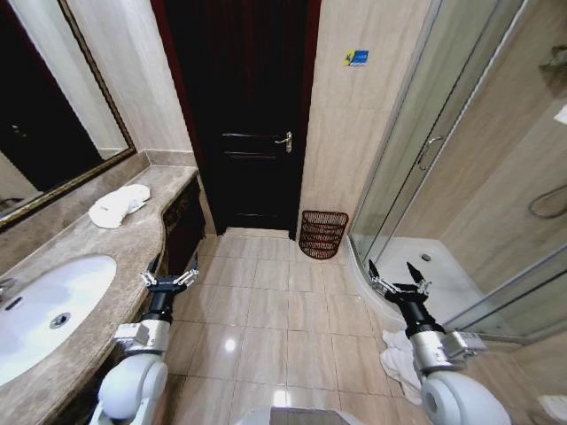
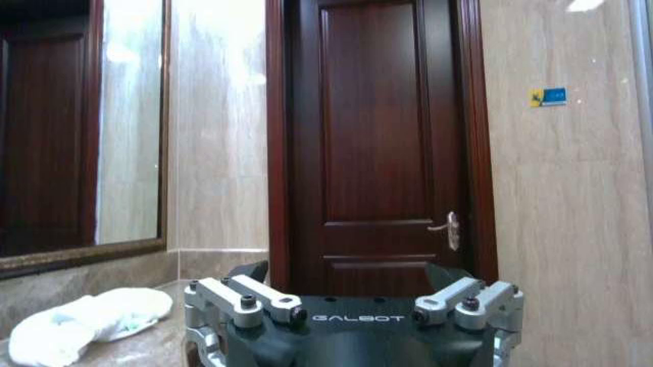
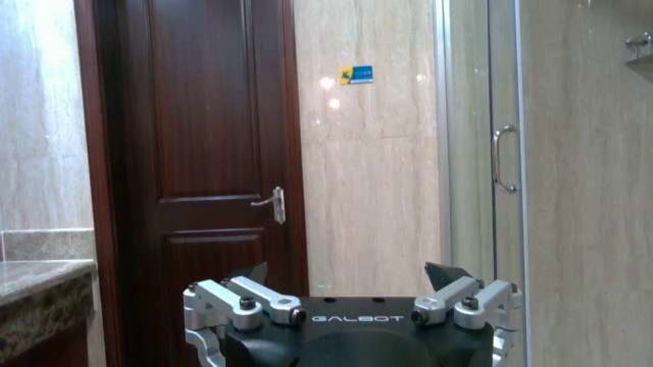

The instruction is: Discard the used towel into the hamper.

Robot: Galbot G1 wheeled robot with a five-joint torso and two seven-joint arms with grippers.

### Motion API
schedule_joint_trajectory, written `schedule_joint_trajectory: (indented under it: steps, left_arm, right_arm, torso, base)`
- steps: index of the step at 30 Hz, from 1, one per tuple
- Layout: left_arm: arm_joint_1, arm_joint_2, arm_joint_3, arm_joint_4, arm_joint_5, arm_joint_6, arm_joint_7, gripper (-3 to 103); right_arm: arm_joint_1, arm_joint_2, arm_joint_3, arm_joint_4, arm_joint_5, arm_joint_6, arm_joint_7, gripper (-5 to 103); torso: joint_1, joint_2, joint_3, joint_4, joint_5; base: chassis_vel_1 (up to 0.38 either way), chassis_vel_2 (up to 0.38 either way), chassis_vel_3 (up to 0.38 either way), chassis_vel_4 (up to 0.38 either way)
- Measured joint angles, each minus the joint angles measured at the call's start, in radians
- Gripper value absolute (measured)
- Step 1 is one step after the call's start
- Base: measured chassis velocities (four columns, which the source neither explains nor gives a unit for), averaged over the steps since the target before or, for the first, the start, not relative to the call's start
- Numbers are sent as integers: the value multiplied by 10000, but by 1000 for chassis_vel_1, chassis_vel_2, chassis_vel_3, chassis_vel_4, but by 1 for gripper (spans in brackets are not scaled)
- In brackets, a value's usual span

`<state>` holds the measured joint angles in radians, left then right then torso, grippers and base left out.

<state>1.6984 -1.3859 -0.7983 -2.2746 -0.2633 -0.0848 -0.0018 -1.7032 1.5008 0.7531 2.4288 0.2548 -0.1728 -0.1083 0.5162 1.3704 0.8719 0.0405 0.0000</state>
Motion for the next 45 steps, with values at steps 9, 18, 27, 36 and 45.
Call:
schedule_joint_trajectory:
  steps: [9,18,27,36,45]
  left_arm:
    - [317,-75,-105,-185,-6,-238,47,100]
    - [398,-76,-132,-256,0,-254,59,100]
    - [394,-105,-116,-244,16,-250,64,100]
    - [391,-174,-113,-144,37,-212,65,100]
    - [376,-266,-88,-80,130,-209,65,100]
  right_arm:
    - [-105,84,-15,189,17,8,-77,100]
    - [-219,193,-16,235,25,136,-103,100]
    - [-186,204,-36,177,23,176,-122,100]
    - [-121,169,-72,66,112,172,-154,100]
    - [-76,112,-67,-15,222,175,-163,100]
  torso:
    - [-2,0,-1,0,-1]
    - [2,0,0,-1,-1]
    - [1,0,0,0,0]
    - [1,0,0,0,0]
    - [-1,0,0,-1,0]
  base:
    - [0,0,0,0]
    - [-77,71,71,-70]
    - [-66,68,72,-82]
    - [-61,80,69,-71]
    - [-60,111,117,-56]
